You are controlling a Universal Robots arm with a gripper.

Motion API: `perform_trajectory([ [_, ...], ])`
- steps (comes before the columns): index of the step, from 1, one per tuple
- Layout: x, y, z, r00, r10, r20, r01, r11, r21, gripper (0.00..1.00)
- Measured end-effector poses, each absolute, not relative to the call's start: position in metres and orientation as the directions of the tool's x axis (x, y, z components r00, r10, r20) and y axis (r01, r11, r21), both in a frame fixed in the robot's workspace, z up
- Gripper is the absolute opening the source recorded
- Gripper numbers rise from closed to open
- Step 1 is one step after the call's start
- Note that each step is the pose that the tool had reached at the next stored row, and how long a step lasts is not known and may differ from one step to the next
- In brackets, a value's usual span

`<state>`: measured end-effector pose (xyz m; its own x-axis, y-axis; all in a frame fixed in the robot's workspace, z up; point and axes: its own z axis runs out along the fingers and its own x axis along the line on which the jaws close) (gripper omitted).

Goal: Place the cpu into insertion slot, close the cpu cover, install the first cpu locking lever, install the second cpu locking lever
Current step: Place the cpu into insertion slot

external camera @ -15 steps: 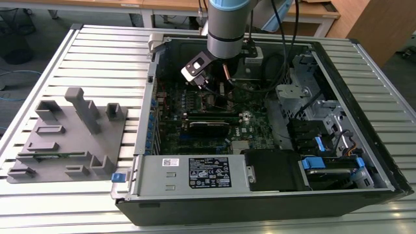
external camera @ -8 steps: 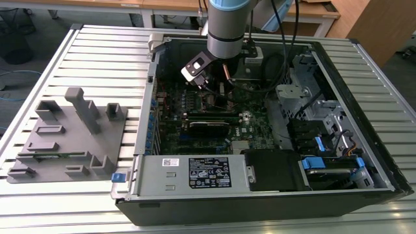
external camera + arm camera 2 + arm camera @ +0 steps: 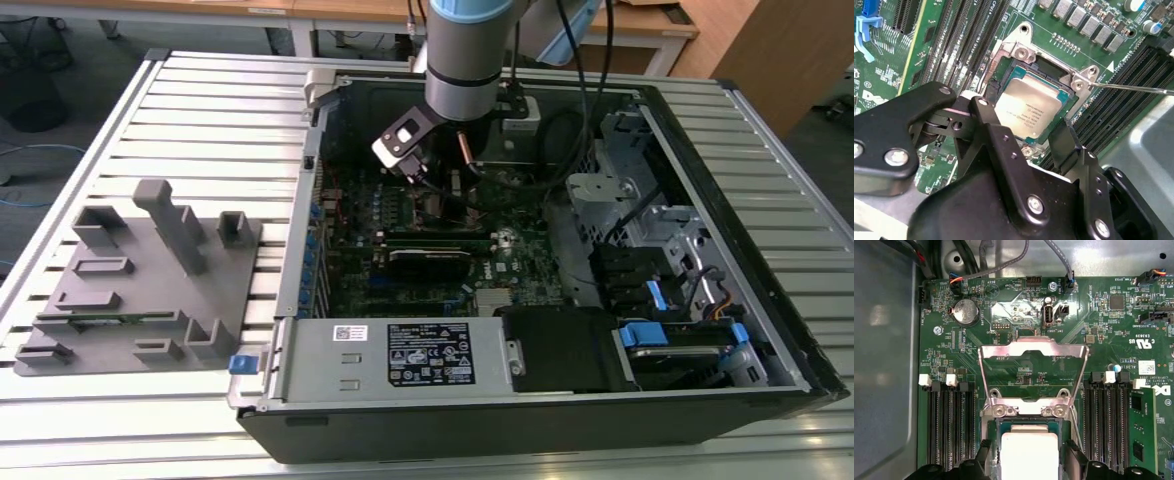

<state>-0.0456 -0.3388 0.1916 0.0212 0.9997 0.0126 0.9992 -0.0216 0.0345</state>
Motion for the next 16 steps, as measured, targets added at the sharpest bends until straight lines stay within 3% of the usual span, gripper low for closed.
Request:
perform_trajectory([
  [16,-0.046,-0.339,0.232,0.021,1.000,0.014,0.999,-0.022,0.034,0.67],
])
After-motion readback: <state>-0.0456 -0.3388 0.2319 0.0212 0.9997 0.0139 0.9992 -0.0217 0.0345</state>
